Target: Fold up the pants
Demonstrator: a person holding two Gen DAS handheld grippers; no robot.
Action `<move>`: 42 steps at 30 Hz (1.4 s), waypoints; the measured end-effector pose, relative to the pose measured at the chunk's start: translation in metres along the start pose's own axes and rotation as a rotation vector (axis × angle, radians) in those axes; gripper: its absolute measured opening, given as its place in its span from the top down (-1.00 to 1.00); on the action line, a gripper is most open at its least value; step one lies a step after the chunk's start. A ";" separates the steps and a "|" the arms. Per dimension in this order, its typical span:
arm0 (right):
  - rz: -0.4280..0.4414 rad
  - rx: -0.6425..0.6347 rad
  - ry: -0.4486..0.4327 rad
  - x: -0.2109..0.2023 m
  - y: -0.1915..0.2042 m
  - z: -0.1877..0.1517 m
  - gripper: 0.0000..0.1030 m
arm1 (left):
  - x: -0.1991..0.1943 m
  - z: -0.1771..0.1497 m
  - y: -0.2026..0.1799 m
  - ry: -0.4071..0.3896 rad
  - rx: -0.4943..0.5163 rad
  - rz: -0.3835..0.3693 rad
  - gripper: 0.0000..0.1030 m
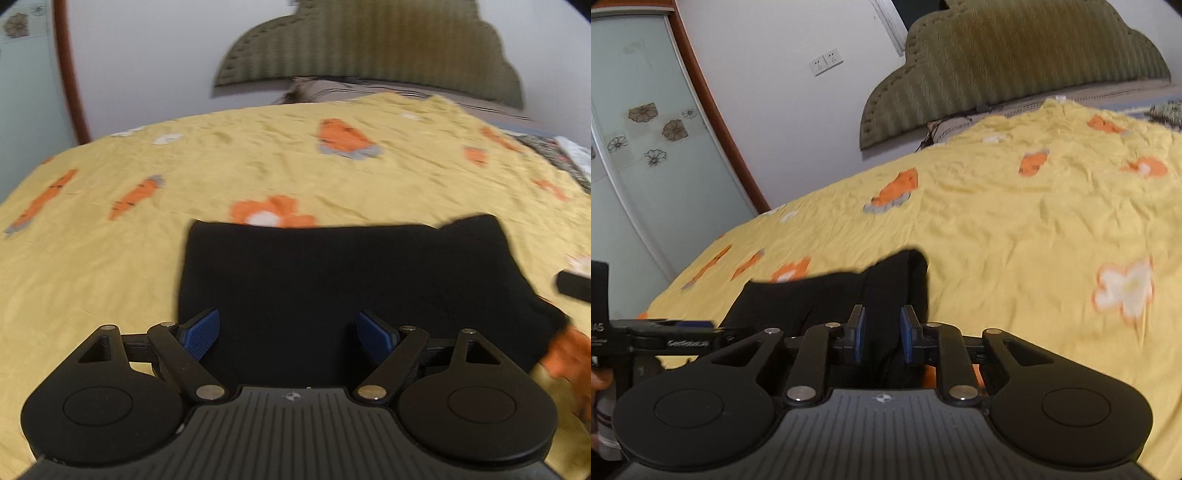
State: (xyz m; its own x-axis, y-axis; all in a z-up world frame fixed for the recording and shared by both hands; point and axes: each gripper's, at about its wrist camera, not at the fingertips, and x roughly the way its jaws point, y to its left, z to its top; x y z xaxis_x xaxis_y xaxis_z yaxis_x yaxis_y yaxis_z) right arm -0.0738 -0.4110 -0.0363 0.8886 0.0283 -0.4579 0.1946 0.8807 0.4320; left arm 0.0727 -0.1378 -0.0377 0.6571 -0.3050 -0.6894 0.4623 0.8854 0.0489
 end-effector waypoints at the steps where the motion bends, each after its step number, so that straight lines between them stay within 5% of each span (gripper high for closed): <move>1: 0.011 0.012 0.005 -0.003 0.001 -0.005 0.62 | -0.001 -0.003 -0.006 0.003 0.006 -0.020 -0.63; 6: 0.015 0.060 0.040 -0.002 -0.002 -0.021 0.27 | -0.001 -0.017 -0.035 -0.019 0.095 -0.029 -0.64; 10: 0.037 0.096 0.031 0.001 -0.006 -0.024 0.21 | 0.001 -0.018 -0.037 -0.027 0.099 -0.018 -0.64; 13: 0.088 0.149 0.023 0.006 -0.009 -0.022 0.26 | 0.004 -0.017 -0.031 -0.017 0.067 -0.026 -0.67; 15: 0.097 0.161 0.021 0.011 -0.010 -0.022 0.81 | 0.004 -0.017 -0.029 -0.016 0.050 -0.030 -0.68; 20: 0.026 0.120 -0.009 0.001 -0.005 -0.025 0.88 | 0.001 -0.018 -0.022 -0.013 0.034 -0.046 -0.74; 23: 0.008 0.084 0.062 0.010 -0.009 -0.029 0.86 | 0.003 -0.020 -0.020 -0.003 0.034 -0.044 -0.79; 25: 0.004 0.086 0.058 0.004 -0.008 -0.023 0.70 | -0.001 -0.018 -0.017 -0.002 0.038 -0.045 -0.73; 30: -0.107 -0.187 -0.059 0.005 0.024 0.019 0.67 | -0.003 0.003 0.006 -0.025 -0.033 -0.026 -0.75; 34: -0.049 -0.391 0.094 0.075 0.043 0.042 0.67 | 0.024 0.027 0.021 0.059 -0.063 0.043 -0.73; 37: -0.133 -0.506 0.183 0.123 0.047 0.042 0.68 | 0.048 0.037 0.031 0.114 -0.074 0.087 -0.73; 42: -0.169 -0.463 0.197 0.146 0.035 0.048 0.69 | 0.071 0.048 0.044 0.128 -0.114 0.127 -0.75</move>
State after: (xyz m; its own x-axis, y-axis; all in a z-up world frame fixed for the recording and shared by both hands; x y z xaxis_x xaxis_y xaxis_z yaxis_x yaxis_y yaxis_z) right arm 0.0824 -0.3986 -0.0504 0.7569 -0.0828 -0.6483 0.0845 0.9960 -0.0286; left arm 0.1688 -0.1374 -0.0497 0.6216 -0.1479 -0.7692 0.3057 0.9499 0.0644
